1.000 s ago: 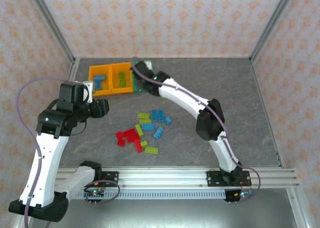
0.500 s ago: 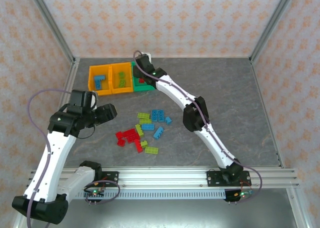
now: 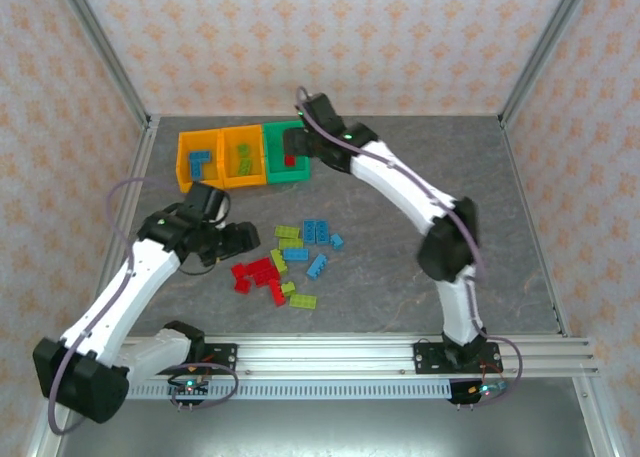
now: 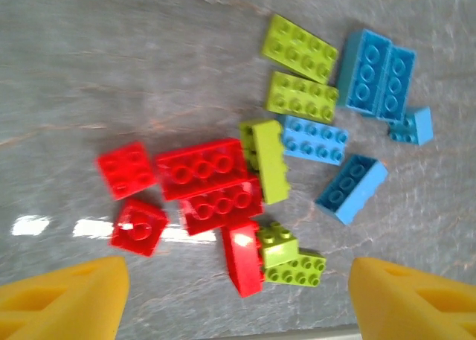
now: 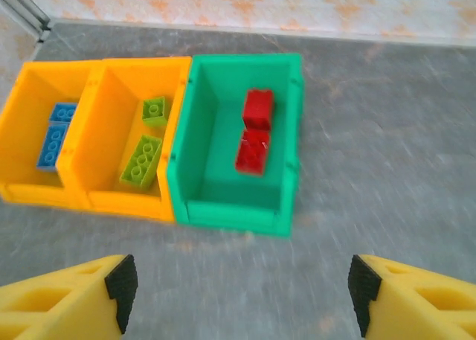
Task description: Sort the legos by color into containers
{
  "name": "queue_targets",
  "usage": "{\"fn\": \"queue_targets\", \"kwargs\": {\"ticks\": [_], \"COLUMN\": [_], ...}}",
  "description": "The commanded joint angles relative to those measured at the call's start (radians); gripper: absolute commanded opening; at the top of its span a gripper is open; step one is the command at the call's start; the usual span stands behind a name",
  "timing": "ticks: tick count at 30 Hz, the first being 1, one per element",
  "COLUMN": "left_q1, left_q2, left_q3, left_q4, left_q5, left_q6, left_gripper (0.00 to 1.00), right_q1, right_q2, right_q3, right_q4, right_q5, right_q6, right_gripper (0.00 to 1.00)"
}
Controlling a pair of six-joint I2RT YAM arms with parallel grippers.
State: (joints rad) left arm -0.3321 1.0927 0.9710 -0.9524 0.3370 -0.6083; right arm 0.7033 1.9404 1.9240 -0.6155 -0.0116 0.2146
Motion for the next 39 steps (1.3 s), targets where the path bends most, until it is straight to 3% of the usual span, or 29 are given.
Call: {"fn": "queue_targets", "kwargs": {"ticks": [1,6,10,15,39], "left_q1": [-0.108,-0.25,-0.277,-0.282,-0.28], "left_q2": [0.138,0.422,0.583,0.727,0.963], "left_q3": [0.083,0.263,0.347,0.427,0.56], "left_q4": [0.096,0.115,0.174,0.163,0.158], "left_q5": [-0.052,-0.185,-0.145,-0.222,-0.237], "left_q6": [-0.012,0.048,0.039,0.037,0.124], "left_gripper": [0.78,0.72,0.62,0.48,0.45], "right_q1": [-0.02,-0.08,-0.095,-0.097,-0.096], "right_q2": [-0.25,-0.472,-0.553,-0.596,-0.544], "right_q3": [-0.368,-0.664,-0.733,-0.748,-0.696], "right_q4": [0.113,0.066,0.004,-0.023,-0.056], "right_q5": [0.065,0.141,0.179,0.217,0.173], "right_q6": [0.139,0.331,0.348,0.321,0.253], "right_gripper": [0.79,0.8,0.81,0.82,0.83]}}
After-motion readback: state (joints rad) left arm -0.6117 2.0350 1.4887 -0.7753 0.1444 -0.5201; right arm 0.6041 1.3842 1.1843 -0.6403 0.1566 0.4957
